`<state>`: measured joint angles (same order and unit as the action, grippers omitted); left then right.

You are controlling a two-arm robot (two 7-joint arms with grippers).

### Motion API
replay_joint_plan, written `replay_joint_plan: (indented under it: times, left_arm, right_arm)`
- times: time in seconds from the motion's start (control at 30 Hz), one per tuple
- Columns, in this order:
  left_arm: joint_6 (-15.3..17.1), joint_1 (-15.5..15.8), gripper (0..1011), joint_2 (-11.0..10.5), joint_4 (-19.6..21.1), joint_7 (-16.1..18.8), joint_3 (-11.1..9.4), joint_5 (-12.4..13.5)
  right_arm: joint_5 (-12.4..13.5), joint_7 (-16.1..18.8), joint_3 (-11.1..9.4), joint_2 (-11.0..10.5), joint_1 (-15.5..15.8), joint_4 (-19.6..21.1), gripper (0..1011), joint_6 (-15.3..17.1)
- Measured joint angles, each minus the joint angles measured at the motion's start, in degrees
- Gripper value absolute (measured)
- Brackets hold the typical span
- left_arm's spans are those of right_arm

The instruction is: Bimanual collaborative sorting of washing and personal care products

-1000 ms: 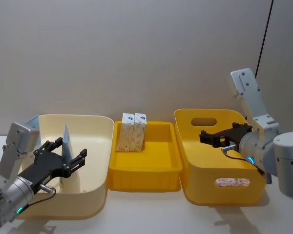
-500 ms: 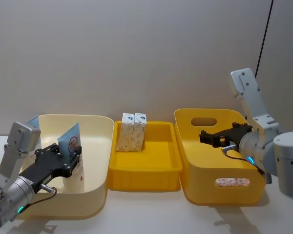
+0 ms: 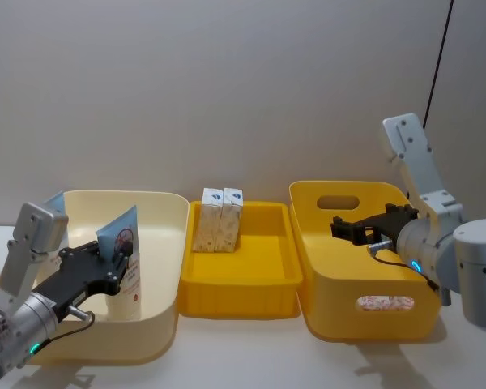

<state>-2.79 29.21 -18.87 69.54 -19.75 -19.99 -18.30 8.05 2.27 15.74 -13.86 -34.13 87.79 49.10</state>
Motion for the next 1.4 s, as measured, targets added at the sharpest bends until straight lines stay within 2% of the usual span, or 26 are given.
replay_joint_plan:
  times: [1.4]
  left_arm:
    - [0.01, 0.06, 206, 0.01, -0.09, -0.03, 0.0, 0.0]
  right_arm:
    - [0.0, 0.0, 0.0, 0.0, 0.0, 0.0, 1001, 0.0]
